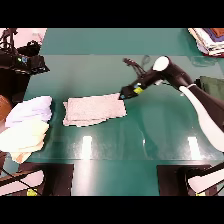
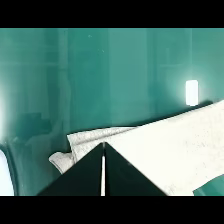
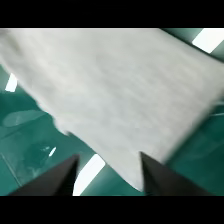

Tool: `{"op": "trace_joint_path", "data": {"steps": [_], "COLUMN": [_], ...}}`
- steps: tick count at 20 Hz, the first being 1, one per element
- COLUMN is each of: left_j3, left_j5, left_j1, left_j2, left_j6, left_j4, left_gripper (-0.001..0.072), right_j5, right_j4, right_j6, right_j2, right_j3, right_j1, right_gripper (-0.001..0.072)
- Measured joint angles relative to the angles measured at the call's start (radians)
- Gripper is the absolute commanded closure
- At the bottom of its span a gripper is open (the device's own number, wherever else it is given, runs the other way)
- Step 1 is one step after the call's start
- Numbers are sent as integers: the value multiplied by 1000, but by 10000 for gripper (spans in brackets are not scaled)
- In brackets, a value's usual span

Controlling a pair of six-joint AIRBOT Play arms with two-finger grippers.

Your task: Fold the shirts.

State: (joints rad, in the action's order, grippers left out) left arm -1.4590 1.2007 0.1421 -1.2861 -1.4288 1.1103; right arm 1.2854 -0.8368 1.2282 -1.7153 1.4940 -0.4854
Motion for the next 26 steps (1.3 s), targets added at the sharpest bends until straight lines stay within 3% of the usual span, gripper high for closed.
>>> {"op": "trace_joint_path", "data": {"steps": [5,10,11,12,14,15,16,21,26], "left_j3": [5,5,5,5,6,5,5,5,5], "left_j5": [-18,-34,-36,-37,-39,-40,-40,-37,-61], "left_j1": [0,0,0,0,0,0,0,-53,-226], "left_j2": [-4,-6,-6,-6,-6,-6,-6,-6,-6], "left_j6": [1,1,1,1,6,14,22,42,47], "left_j4": [-5,-12,-16,-20,-41,-59,-79,-136,-150], "left_gripper": [686,686,686,686,686,686,686,687,686], "right_j5": [-44,-42,-45,-53,-59,-60,-64,-47,-29], "right_j4": [132,243,252,253,249,249,244,253,258], "right_j6": [-2,-14,-16,-17,-24,-28,-31,-40,-43], "right_j2": [-45,-155,-175,-196,-233,-248,-261,-258,-126], "right_j3": [-157,-94,-68,-40,15,41,62,114,126], "right_j1": [116,63,42,19,-21,-40,-54,-56,149], "right_gripper": [83,89,178,314,411,599,700,701,701]}}
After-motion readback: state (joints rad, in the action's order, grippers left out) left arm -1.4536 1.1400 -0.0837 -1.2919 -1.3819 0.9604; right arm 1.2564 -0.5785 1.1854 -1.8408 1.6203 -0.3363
